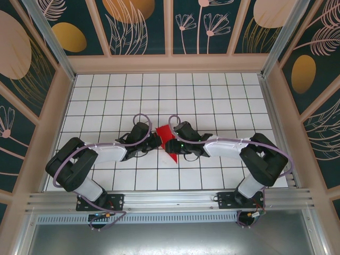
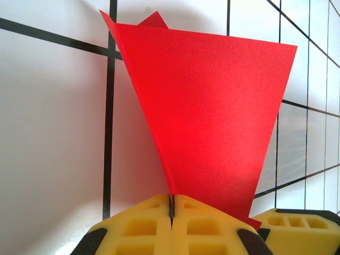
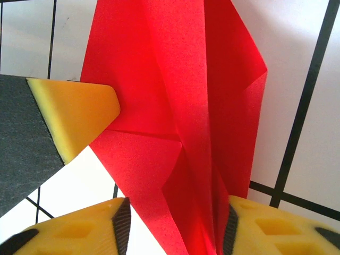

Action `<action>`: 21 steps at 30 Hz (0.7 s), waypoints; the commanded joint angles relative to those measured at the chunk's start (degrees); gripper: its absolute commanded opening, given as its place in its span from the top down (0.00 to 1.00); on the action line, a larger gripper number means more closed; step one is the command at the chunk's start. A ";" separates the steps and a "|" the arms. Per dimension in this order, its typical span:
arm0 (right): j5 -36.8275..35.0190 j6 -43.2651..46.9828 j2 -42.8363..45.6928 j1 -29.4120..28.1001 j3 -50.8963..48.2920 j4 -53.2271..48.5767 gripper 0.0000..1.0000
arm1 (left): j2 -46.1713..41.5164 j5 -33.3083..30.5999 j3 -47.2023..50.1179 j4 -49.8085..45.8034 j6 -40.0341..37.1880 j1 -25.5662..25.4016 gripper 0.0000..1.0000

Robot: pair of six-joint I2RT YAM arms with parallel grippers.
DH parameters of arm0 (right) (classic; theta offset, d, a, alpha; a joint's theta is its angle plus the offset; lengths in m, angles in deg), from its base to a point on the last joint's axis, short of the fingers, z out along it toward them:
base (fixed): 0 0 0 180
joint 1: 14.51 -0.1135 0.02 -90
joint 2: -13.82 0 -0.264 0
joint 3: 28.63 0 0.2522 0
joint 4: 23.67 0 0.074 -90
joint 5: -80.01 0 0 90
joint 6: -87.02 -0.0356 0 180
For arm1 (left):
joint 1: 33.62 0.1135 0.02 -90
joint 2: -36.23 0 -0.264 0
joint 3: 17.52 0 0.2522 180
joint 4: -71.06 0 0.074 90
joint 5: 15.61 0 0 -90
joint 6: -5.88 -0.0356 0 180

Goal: Fold a paper plane with a square sheet of paper (pick it up from the middle)
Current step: Move a paper plane to the center of the table.

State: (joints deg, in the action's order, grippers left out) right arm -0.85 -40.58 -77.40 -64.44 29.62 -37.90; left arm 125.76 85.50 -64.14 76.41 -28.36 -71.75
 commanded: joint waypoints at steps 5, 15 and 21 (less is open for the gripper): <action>-1.81 1.58 -3.65 -0.60 5.08 -3.47 0.64 | 0.56 -0.24 -0.03 -0.01 -0.34 0.43 1.00; -5.88 1.40 -7.73 -1.04 9.23 -8.39 0.63 | 0.73 0.14 -0.10 -0.18 -0.74 0.44 1.00; -7.86 1.13 -9.57 -1.57 10.74 -10.65 0.64 | 0.55 -0.06 -0.08 -0.61 -0.97 0.50 1.00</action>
State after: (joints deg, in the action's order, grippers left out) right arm -6.20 -39.66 -85.53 -65.34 38.47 -45.53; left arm 125.87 85.55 -64.16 76.37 -28.38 -71.75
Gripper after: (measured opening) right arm 0.363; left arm 0.064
